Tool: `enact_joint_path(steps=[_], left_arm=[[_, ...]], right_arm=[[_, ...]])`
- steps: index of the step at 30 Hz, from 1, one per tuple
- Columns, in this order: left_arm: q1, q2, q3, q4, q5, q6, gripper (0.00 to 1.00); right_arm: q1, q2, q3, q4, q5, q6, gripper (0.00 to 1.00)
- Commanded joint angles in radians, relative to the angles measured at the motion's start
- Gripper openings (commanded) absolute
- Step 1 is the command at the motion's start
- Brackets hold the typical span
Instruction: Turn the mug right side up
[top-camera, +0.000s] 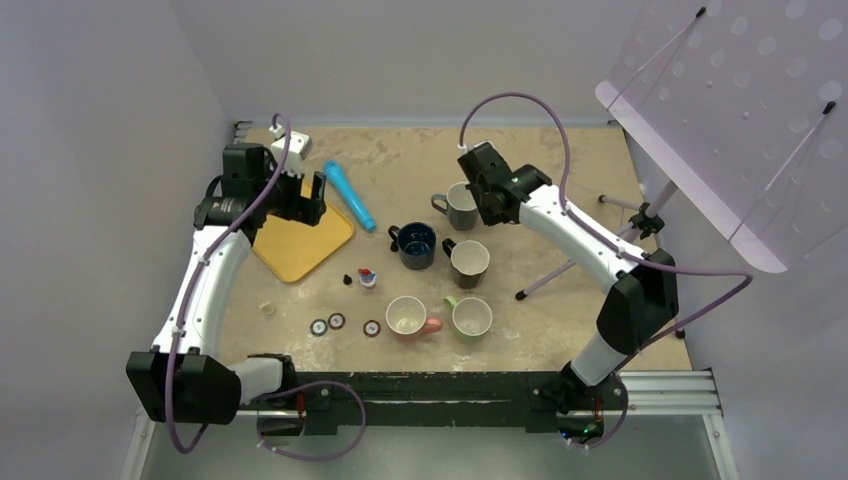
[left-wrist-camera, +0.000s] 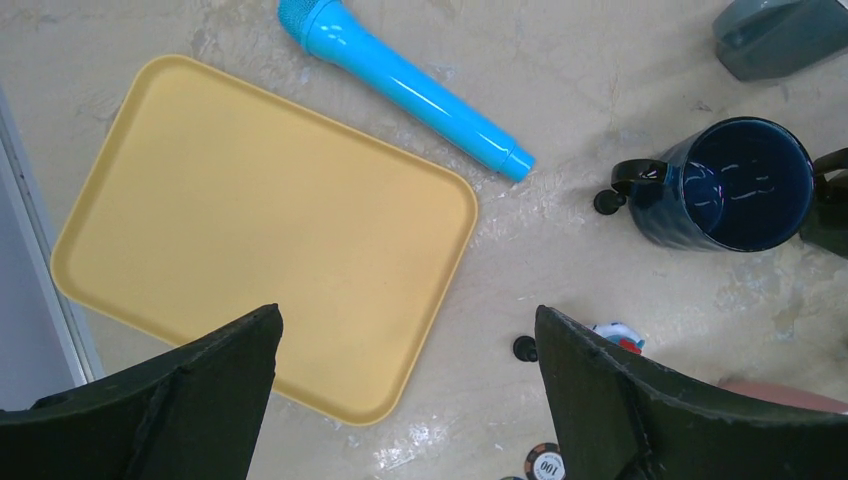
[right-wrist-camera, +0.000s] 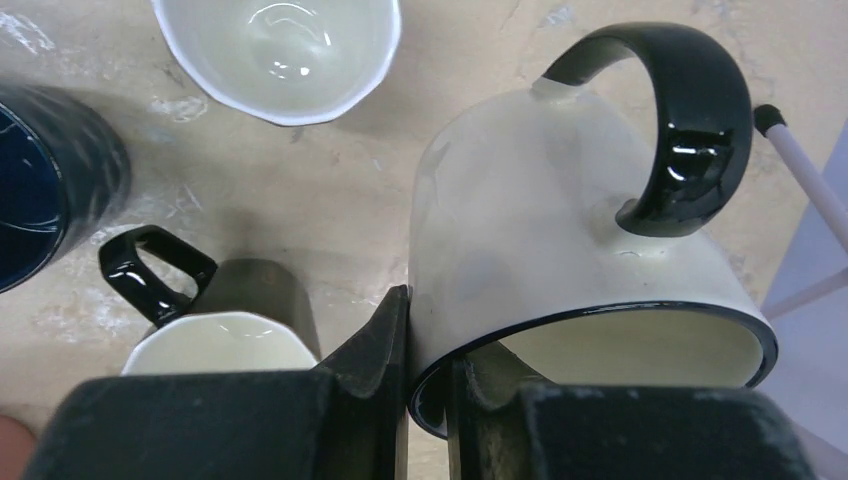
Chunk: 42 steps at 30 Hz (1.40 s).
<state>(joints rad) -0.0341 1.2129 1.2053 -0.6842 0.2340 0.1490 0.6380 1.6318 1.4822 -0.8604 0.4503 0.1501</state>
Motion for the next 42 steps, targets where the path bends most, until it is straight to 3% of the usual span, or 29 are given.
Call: enact_joint_path(steps=[1,5,12,18,27,37,42], left_arm=[[0.003,0.003,-0.018,0.089,-0.009,-0.026,1.0],[0.003,0.024,-0.034,0.097,0.01,-0.029,1.0],[0.007,0.026,-0.096,0.168,-0.094,-0.045,1.0],[0.01,0.023,-0.115,0.193,-0.098,-0.041,1.0],[0.01,0.024,-0.122,0.198,-0.085,-0.034,1.0],[0.009,0.014,-0.12,0.19,-0.071,-0.03,1.0],[0.009,0.014,-0.121,0.189,-0.064,-0.028,1.0]], right_arm=[[0.009,0.012,0.186,0.018,0.02,-0.087,0.0],[0.012,0.16,0.449,-0.043,0.022,-0.162,0.0],[0.029,0.492,0.925,-0.113,-0.306,-0.39,0.0],[0.072,0.576,0.85,0.065,-0.378,-0.489,0.0],[0.103,0.77,0.894,-0.013,-0.359,-0.506,0.0],[0.101,0.798,0.9,-0.027,-0.377,-0.489,0.0],[0.101,0.764,0.977,-0.187,-0.36,-0.427,0.0]])
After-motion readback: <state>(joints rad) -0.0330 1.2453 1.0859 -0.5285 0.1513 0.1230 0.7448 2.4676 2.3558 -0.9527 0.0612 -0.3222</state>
